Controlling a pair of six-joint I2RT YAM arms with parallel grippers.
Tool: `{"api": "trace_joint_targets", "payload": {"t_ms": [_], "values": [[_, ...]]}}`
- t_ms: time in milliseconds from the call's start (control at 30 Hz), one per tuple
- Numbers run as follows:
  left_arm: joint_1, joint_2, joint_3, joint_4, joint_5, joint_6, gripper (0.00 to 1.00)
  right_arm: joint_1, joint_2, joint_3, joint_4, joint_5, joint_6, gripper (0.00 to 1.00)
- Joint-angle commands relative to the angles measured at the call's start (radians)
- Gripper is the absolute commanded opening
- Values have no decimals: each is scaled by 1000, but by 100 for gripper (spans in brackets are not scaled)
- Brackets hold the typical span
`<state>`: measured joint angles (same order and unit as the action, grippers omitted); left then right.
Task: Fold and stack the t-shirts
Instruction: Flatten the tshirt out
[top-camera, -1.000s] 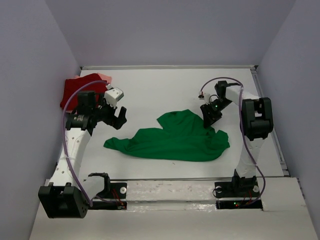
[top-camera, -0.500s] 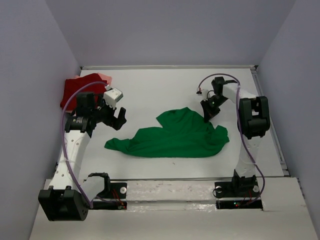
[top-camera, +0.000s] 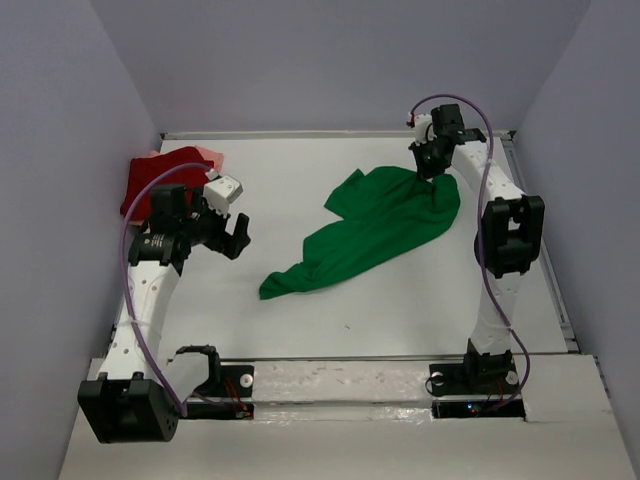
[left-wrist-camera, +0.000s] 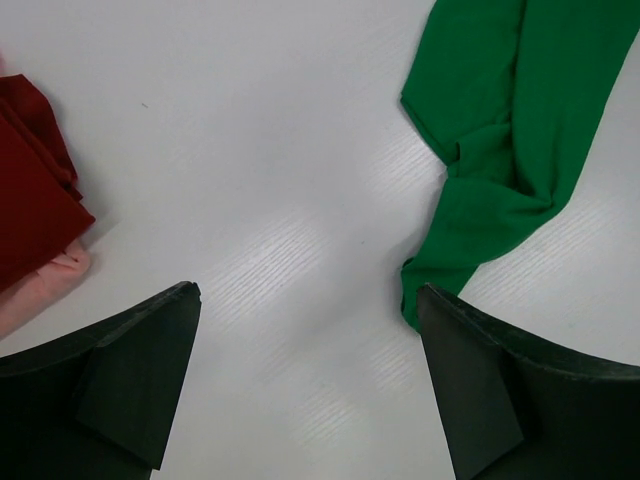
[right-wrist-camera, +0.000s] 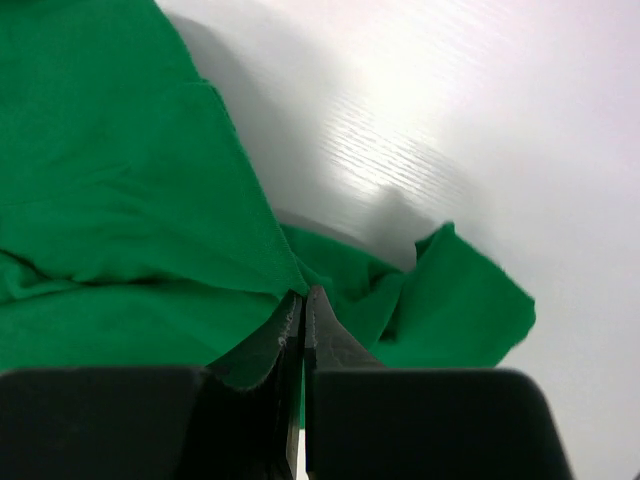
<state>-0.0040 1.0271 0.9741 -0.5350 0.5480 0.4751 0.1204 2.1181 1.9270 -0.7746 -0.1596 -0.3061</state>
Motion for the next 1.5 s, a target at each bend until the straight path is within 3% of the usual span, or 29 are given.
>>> {"api": "trace_joint_targets", "payload": {"t_ms": [0,167,400,467,500,567,667,933,1200,1367,1467], "values": [[24,-19,-20,47,-5,-23,99,4,13,4,55,127,27,0],[24,33,-51,98,-2,-39,99,4,8,-25,58,95,36,0],[24,296,26,133,96,-56,98,4,-12,-62,55,42,33,0],[24,368,70,138,121,-58,93,4,-14,-68,52,35,28,0],[24,442,84,138,157,-58,85,4,-14,-71,52,35,28,0],[19,554,139,116,206,-58,76,4,-12,-82,48,31,22,0],[10,678,233,37,211,-17,71,4,-10,-94,47,31,18,0],[-151,784,311,29,220,-9,69,4,-6,-103,44,37,4,0],[-224,880,394,27,233,-18,68,4,2,-106,41,34,4,0],[-290,897,400,114,67,-61,65,4,-1,-120,40,37,-11,0],[-301,925,425,116,82,-75,65,4,0,-123,38,48,-16,0]]}}
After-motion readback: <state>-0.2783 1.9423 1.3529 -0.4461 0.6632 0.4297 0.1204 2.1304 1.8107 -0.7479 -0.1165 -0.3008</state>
